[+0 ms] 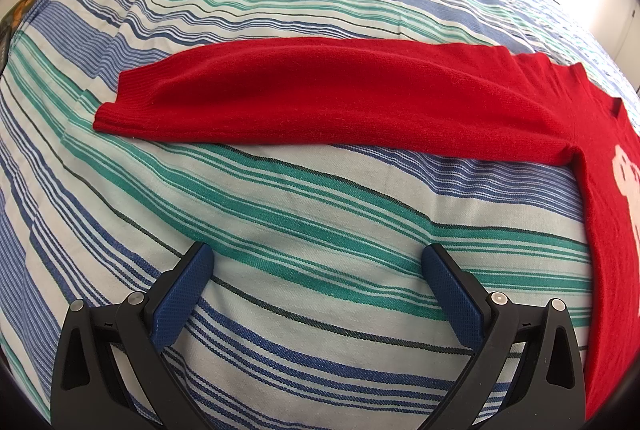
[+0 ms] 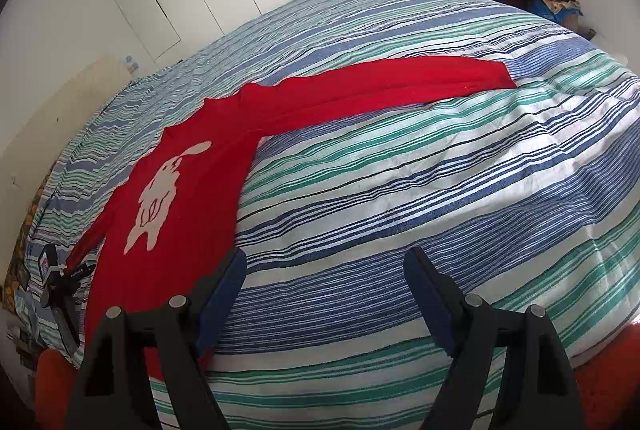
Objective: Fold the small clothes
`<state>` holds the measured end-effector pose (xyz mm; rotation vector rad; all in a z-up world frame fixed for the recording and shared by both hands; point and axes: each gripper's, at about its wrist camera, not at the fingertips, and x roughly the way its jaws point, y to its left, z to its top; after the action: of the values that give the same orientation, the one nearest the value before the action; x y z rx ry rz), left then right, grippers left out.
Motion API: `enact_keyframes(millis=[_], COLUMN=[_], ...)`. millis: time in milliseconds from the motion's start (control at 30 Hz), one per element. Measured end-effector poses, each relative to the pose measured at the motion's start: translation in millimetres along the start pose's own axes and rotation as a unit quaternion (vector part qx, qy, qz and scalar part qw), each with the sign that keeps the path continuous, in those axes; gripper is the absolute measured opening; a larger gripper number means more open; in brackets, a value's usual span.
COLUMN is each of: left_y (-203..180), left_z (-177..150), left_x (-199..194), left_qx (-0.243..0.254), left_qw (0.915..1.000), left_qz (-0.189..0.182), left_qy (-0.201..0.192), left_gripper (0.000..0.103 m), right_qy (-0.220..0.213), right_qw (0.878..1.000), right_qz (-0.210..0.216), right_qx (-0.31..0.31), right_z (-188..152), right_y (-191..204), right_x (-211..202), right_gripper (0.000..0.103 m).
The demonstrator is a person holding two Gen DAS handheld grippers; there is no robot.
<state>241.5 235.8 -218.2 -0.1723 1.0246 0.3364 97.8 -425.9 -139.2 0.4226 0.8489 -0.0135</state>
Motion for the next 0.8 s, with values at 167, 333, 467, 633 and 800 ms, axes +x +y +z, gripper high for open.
enact_keyframes(millis=[167,333,467,633,800], left_y=[-0.3,-0.1,-0.5,-0.1,-0.5], left_z=[-0.2,0.0,-0.4,-0.1,-0.4], left_x=[-0.1,0.0,-0.2,0.0,-0.2], left_qx=[0.000,0.000,0.000,0.000,0.000], left_qw=[1.0000,1.0000,1.0000,1.0000,1.0000], left_qz=[0.000,0.000,0.000,0.000,0.000], left_qy=[0.000,0.000,0.000,0.000,0.000], left_gripper=[0.103,0.103,0.103,0.103,0.103], right_qy=[0.000,-0.001,-0.001,-0.001,0.000], right_qw=[1.000,1.000,1.000,1.000,1.000], right_qz=[-0.001,0.000,-0.001,-0.001,-0.001], right_qx=[0.000,-0.003,0.003,0.004,0.002], right_z=[0.4,0.2,0.2,0.5,0.0], right_y=[0.6,1.5,-1.1,-1.7,-1.8], right_x=[0.2,0.2,0.2,0.9,1.3], right_gripper=[0.080,0.080,0.080,0.080,0.080])
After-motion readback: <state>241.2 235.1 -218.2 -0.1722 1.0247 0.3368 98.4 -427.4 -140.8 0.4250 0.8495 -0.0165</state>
